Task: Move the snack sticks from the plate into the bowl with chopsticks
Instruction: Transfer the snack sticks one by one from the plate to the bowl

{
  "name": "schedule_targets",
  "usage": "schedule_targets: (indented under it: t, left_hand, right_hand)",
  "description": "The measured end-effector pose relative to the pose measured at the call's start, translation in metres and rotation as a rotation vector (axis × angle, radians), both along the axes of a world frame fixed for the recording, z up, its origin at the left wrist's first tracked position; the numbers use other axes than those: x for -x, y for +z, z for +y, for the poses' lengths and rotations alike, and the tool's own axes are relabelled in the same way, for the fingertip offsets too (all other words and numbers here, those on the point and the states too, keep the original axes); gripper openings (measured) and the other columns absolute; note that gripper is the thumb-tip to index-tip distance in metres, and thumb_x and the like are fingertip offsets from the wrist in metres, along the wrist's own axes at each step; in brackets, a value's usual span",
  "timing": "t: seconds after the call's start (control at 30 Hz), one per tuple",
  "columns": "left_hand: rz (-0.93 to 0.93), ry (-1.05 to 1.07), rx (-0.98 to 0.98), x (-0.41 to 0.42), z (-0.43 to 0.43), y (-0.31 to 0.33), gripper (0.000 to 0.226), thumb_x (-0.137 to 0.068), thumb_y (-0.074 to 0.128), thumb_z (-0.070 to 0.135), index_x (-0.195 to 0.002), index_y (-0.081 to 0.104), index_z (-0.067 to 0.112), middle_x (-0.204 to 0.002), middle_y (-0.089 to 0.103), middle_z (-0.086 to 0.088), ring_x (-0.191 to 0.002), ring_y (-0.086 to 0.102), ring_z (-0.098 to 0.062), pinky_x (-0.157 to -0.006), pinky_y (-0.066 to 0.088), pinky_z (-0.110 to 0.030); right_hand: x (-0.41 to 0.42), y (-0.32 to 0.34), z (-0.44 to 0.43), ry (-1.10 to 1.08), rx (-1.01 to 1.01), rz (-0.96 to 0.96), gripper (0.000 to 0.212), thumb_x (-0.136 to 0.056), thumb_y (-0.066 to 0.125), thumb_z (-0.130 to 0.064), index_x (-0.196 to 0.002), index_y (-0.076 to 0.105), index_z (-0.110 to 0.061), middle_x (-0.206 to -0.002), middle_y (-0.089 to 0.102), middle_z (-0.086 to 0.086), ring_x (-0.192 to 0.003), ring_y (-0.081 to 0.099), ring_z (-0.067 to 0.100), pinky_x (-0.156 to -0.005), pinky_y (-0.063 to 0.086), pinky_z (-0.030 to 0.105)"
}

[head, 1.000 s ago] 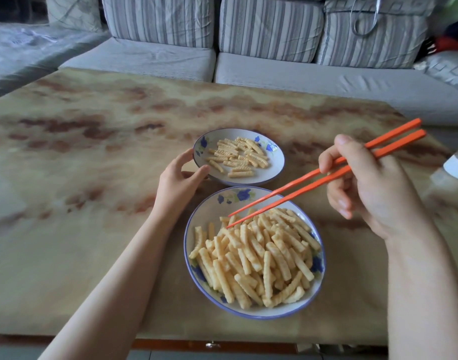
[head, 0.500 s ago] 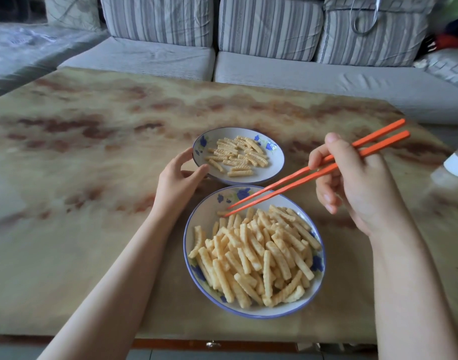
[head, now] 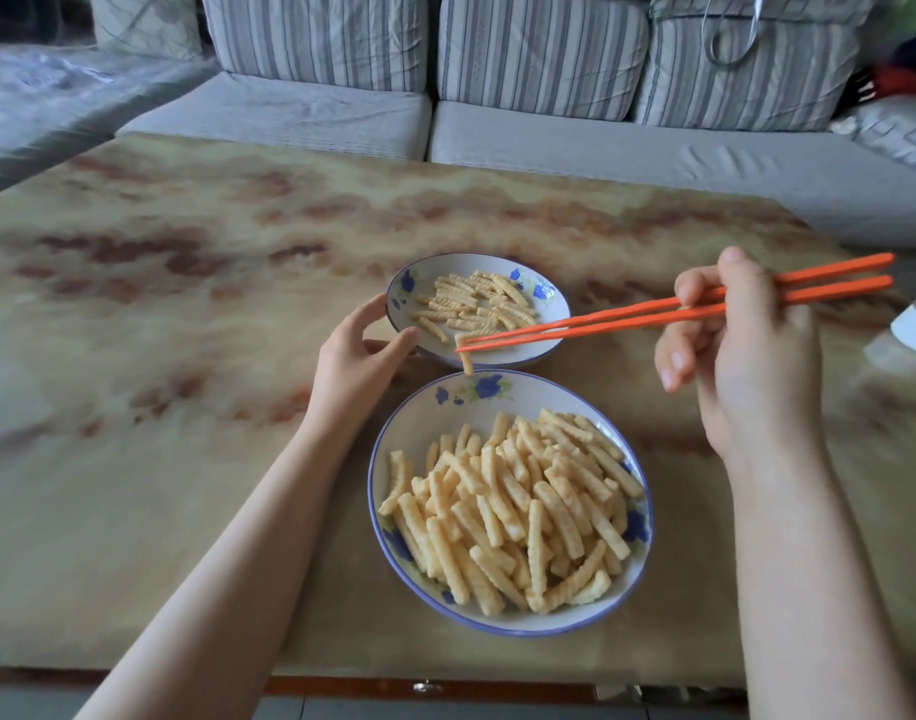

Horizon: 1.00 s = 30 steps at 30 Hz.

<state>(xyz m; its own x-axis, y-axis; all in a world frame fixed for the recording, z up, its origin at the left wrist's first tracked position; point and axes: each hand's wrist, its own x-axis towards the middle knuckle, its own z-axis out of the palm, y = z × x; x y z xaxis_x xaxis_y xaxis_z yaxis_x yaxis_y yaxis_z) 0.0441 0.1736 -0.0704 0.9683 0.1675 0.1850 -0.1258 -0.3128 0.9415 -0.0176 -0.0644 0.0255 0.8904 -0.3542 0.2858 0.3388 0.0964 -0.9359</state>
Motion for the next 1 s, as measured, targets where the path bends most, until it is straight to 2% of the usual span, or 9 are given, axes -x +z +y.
schedule_targets:
  t: [0.13, 0.2, 0.3, 0.47, 0.63, 0.7, 0.77, 0.87, 1.0]
  left_hand:
    - [0.004, -0.002, 0.026, 0.001, 0.0, 0.001, 0.046, -0.09, 0.067, 0.023, -0.135, 0.057, 0.026, -0.124, 0.065, 0.015, -0.083, 0.071, -0.003, -0.074, 0.055, -0.017]
    - [0.003, -0.001, 0.034, 0.001, -0.001, 0.001, 0.045, -0.09, 0.067, 0.022, -0.134, 0.058, 0.025, -0.118, 0.065, 0.017, -0.08, 0.07, 0.0, -0.066, 0.053, -0.011]
    - [0.0, -0.001, 0.034, 0.001, -0.001, 0.001, 0.046, -0.09, 0.067, 0.022, -0.135, 0.058, 0.025, -0.121, 0.064, 0.016, -0.084, 0.07, -0.001, -0.062, 0.05, -0.007]
    - [0.0, -0.003, 0.028, 0.0, -0.001, 0.0, 0.047, -0.09, 0.068, 0.024, -0.135, 0.057, 0.026, -0.121, 0.065, 0.017, -0.085, 0.072, -0.006, -0.075, 0.057, -0.018]
    - [-0.001, 0.0, 0.032, 0.0, -0.001, 0.0, 0.044, -0.091, 0.067, 0.022, -0.134, 0.058, 0.025, -0.117, 0.064, 0.019, -0.08, 0.069, 0.003, -0.065, 0.05, -0.007]
    - [0.002, 0.005, 0.033, 0.0, -0.001, 0.0, 0.043, -0.09, 0.067, 0.021, -0.133, 0.059, 0.026, -0.113, 0.065, 0.021, -0.076, 0.067, 0.008, -0.064, 0.047, -0.004]
    - [0.0, 0.004, 0.03, 0.0, -0.001, 0.0, 0.043, -0.09, 0.066, 0.02, -0.132, 0.059, 0.025, -0.108, 0.064, 0.023, -0.074, 0.065, 0.011, -0.062, 0.045, -0.003]
    - [-0.002, 0.003, 0.034, 0.001, -0.001, 0.0, 0.043, -0.091, 0.067, 0.02, -0.133, 0.059, 0.025, -0.102, 0.061, 0.031, -0.072, 0.064, 0.013, -0.061, 0.044, -0.003]
    - [-0.007, -0.002, 0.019, 0.0, -0.001, 0.0, 0.044, -0.091, 0.067, 0.02, -0.134, 0.058, 0.024, -0.108, 0.061, 0.025, -0.071, 0.062, 0.017, -0.061, 0.045, -0.002]
  right_hand:
    - [-0.004, -0.002, 0.009, -0.061, -0.073, -0.02, 0.057, -0.101, 0.037, -0.018, -0.048, 0.057, -0.022, -0.043, 0.049, -0.002, -0.028, 0.039, 0.015, -0.04, 0.025, 0.029]
    - [-0.007, -0.005, 0.015, -0.091, -0.046, -0.012, 0.052, -0.102, 0.036, -0.019, -0.054, 0.054, -0.021, -0.04, 0.048, -0.003, -0.028, 0.04, 0.016, -0.039, 0.026, 0.025]
    - [-0.014, -0.015, 0.025, -0.083, 0.046, 0.029, 0.045, -0.103, 0.036, -0.024, -0.062, 0.053, -0.014, -0.034, 0.045, 0.001, -0.028, 0.041, 0.019, -0.037, 0.029, 0.021]
    - [-0.017, -0.022, 0.032, -0.006, 0.132, 0.061, 0.047, -0.104, 0.036, -0.028, -0.064, 0.057, -0.014, -0.036, 0.047, 0.003, -0.03, 0.043, 0.02, -0.038, 0.028, 0.024]
    - [-0.01, -0.006, 0.011, 0.005, 0.11, 0.026, 0.046, -0.103, 0.036, -0.025, -0.062, 0.054, -0.014, -0.033, 0.042, 0.001, -0.027, 0.037, 0.019, -0.037, 0.025, 0.022]
    - [-0.004, 0.001, -0.002, 0.043, 0.142, 0.017, 0.048, -0.102, 0.036, -0.024, -0.059, 0.055, -0.016, -0.037, 0.041, 0.005, -0.026, 0.033, 0.018, -0.036, 0.022, 0.021]
    - [0.002, 0.006, -0.012, 0.082, 0.194, 0.015, 0.054, -0.102, 0.036, -0.023, -0.053, 0.058, -0.018, -0.05, 0.04, 0.018, -0.027, 0.03, 0.018, -0.036, 0.023, 0.02]
    - [0.006, 0.006, -0.017, 0.119, 0.261, 0.043, 0.056, -0.103, 0.036, -0.023, -0.052, 0.06, -0.019, -0.058, 0.039, 0.024, -0.027, 0.028, 0.017, -0.035, 0.023, 0.018]
    - [0.005, 0.003, -0.013, 0.177, 0.309, 0.09, 0.051, -0.103, 0.035, -0.024, -0.058, 0.056, -0.015, -0.035, 0.031, 0.009, -0.025, 0.024, 0.017, -0.034, 0.021, 0.018]
